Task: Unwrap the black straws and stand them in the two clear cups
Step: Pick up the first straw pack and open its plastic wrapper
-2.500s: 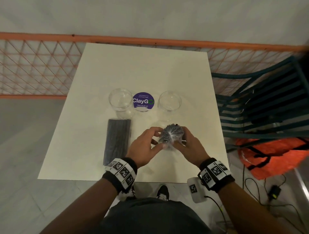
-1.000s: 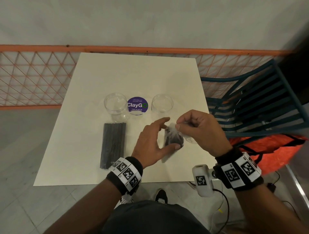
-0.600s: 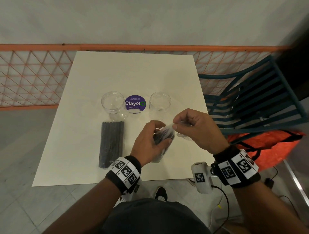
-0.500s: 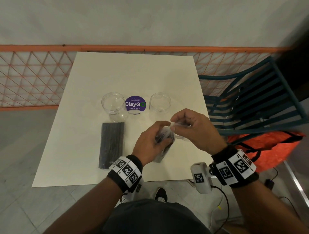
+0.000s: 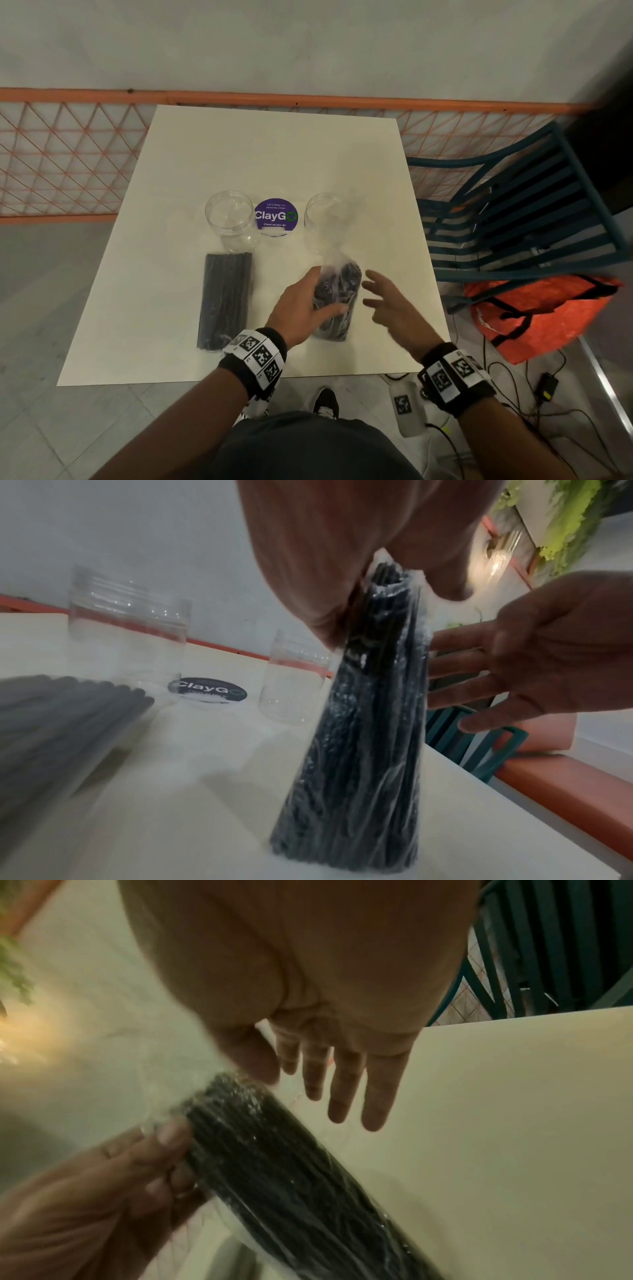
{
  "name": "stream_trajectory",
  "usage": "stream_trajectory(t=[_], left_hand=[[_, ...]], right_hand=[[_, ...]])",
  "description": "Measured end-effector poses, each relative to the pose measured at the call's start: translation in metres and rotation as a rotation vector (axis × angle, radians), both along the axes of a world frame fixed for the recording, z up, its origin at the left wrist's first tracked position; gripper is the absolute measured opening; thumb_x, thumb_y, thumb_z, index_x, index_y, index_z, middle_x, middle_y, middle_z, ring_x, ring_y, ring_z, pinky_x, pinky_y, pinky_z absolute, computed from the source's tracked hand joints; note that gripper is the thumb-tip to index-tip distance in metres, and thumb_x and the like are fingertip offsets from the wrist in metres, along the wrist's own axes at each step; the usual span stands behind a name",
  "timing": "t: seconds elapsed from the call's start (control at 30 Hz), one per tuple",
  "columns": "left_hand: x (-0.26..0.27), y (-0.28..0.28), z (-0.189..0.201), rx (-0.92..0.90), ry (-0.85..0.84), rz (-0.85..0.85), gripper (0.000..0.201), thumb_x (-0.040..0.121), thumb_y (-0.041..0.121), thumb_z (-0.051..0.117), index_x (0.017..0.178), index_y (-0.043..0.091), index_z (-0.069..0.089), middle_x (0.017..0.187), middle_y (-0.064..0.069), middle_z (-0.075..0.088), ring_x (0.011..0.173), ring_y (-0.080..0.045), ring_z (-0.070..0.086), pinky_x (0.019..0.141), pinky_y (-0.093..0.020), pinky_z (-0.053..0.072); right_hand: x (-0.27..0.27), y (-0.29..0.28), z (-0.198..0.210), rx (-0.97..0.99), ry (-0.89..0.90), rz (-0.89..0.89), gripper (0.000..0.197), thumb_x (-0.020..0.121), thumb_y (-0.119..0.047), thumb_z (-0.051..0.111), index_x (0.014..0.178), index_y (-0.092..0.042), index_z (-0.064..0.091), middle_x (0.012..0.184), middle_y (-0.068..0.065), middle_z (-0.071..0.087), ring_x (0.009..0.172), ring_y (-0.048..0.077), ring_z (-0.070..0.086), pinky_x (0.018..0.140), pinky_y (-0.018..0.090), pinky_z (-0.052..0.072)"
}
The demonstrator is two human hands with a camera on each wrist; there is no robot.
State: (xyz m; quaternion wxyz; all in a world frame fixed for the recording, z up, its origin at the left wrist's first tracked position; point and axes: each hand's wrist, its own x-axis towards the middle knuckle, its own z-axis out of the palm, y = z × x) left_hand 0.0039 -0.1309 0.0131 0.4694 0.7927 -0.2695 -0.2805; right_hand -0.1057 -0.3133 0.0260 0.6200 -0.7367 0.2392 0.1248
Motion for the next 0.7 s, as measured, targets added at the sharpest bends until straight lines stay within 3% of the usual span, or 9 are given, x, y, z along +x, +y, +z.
stream_trajectory(t=[0.03, 0.1, 0.2, 0.3, 0.4, 0.5, 0.6, 0.7], left_hand=[[-0.001, 0.0, -0.002, 0.016, -0.017, -0.009, 0.053, 0.088, 0.03, 0.074, 0.132, 0.024, 0.048, 0.125, -0.001, 0.068, 0.114, -0.017, 0.065, 0.097, -0.034, 0.055], [-0.002, -0.002, -0.003, 0.018, -0.046, 0.005, 0.045, 0.09, 0.024, 0.072, 0.129, 0.02, 0.051, 0.119, -0.002, 0.07, 0.109, -0.018, 0.066, 0.094, -0.03, 0.056], [-0.002, -0.007, -0.003, -0.056, -0.079, 0.026, 0.041, 0.089, 0.019, 0.072, 0.126, 0.022, 0.054, 0.105, 0.006, 0.069, 0.095, -0.009, 0.065, 0.083, -0.008, 0.049], [-0.002, -0.01, -0.009, -0.111, -0.091, 0.016, 0.044, 0.087, 0.018, 0.074, 0.125, 0.026, 0.053, 0.109, 0.01, 0.062, 0.097, -0.004, 0.06, 0.081, -0.002, 0.044], [-0.002, -0.007, -0.017, -0.111, -0.071, 0.057, 0.058, 0.084, 0.023, 0.078, 0.133, 0.025, 0.047, 0.122, 0.008, 0.055, 0.109, -0.007, 0.056, 0.09, -0.006, 0.042], [-0.003, -0.002, -0.022, -0.104, 0.008, 0.029, 0.067, 0.08, 0.031, 0.082, 0.135, 0.032, 0.044, 0.124, 0.01, 0.054, 0.116, -0.01, 0.054, 0.098, -0.019, 0.045], [-0.004, -0.002, -0.023, -0.043, 0.053, -0.005, 0.052, 0.082, 0.043, 0.077, 0.125, 0.032, 0.049, 0.123, 0.002, 0.061, 0.112, -0.016, 0.06, 0.097, -0.034, 0.051], [-0.002, -0.004, -0.027, 0.048, 0.098, -0.052, 0.032, 0.085, 0.038, 0.075, 0.11, 0.023, 0.061, 0.109, -0.002, 0.069, 0.099, -0.018, 0.065, 0.093, -0.041, 0.054]], right_hand=[[0.001, 0.004, -0.007, -0.061, 0.02, 0.101, 0.077, 0.089, -0.001, 0.054, 0.148, -0.04, 0.024, 0.152, -0.005, 0.04, 0.132, 0.018, 0.047, 0.101, 0.038, 0.044], [0.007, 0.016, -0.014, -0.174, -0.003, 0.161, 0.087, 0.084, -0.012, 0.071, 0.149, -0.037, 0.02, 0.147, -0.008, 0.046, 0.127, 0.012, 0.049, 0.102, 0.037, 0.046], [0.016, 0.028, -0.022, -0.256, -0.115, -0.079, 0.07, 0.075, -0.02, 0.082, 0.132, -0.027, 0.04, 0.114, -0.008, 0.066, 0.102, 0.014, 0.065, 0.09, 0.04, 0.057], [0.023, 0.03, -0.025, -0.347, -0.152, -0.126, 0.066, 0.07, -0.02, 0.084, 0.117, -0.036, 0.04, 0.098, -0.018, 0.064, 0.089, 0.015, 0.068, 0.082, 0.041, 0.059], [0.027, 0.031, -0.023, -0.399, -0.149, -0.024, 0.071, 0.071, -0.025, 0.083, 0.126, -0.035, 0.04, 0.103, -0.022, 0.061, 0.093, 0.013, 0.065, 0.085, 0.035, 0.056], [0.029, 0.031, -0.029, -0.453, -0.16, 0.049, 0.07, 0.074, -0.026, 0.081, 0.134, -0.025, 0.045, 0.12, -0.009, 0.06, 0.103, 0.014, 0.061, 0.086, 0.029, 0.051], [0.033, 0.034, -0.034, -0.528, -0.063, 0.118, 0.055, 0.075, -0.027, 0.08, 0.124, -0.018, 0.057, 0.115, 0.001, 0.059, 0.098, 0.02, 0.061, 0.079, 0.024, 0.043], [0.037, 0.034, -0.042, -0.506, 0.039, 0.104, 0.045, 0.076, -0.028, 0.08, 0.115, -0.015, 0.062, 0.102, 0.0, 0.059, 0.088, 0.02, 0.058, 0.076, 0.025, 0.042]])
